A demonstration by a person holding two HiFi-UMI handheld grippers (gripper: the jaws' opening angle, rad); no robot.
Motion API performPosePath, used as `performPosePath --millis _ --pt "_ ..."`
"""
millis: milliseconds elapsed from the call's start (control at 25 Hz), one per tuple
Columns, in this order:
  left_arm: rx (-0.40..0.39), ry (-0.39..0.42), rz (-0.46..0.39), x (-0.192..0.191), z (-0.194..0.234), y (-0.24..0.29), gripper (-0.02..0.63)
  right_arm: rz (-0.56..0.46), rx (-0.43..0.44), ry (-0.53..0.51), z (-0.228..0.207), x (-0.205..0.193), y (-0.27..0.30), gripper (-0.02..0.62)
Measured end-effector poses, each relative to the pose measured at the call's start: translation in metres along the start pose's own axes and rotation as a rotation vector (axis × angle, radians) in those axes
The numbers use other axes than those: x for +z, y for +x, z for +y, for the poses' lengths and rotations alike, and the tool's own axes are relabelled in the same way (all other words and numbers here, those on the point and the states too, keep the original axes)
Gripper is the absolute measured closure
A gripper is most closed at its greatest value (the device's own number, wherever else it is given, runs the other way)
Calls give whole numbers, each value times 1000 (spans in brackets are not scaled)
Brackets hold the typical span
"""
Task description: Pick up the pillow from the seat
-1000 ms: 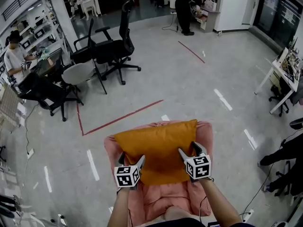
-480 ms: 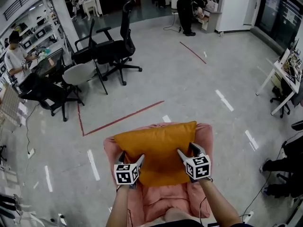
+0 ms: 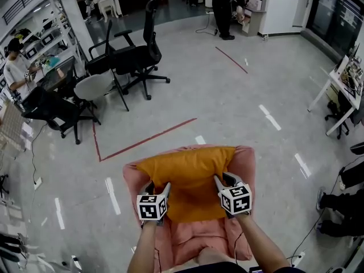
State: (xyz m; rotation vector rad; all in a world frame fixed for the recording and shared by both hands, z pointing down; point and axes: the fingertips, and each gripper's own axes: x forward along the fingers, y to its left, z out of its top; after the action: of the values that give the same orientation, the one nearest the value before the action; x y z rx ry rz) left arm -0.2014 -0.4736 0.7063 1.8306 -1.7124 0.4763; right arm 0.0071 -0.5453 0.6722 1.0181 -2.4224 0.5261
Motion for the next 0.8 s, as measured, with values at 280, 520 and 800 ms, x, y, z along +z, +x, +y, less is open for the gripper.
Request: performPosePath --millis 280,520,800 --pt "-38 -80 -15 -1 -2 -6 476 -7 14 42 2 -2 -2 546" --pt "-57 -88 -24 0 -6 -11 531 2 9 32 6 -1 -6 557" --pt "-65 -86 -23 -3 -10 -15 535 1 -1 16 6 -4 -11 557"
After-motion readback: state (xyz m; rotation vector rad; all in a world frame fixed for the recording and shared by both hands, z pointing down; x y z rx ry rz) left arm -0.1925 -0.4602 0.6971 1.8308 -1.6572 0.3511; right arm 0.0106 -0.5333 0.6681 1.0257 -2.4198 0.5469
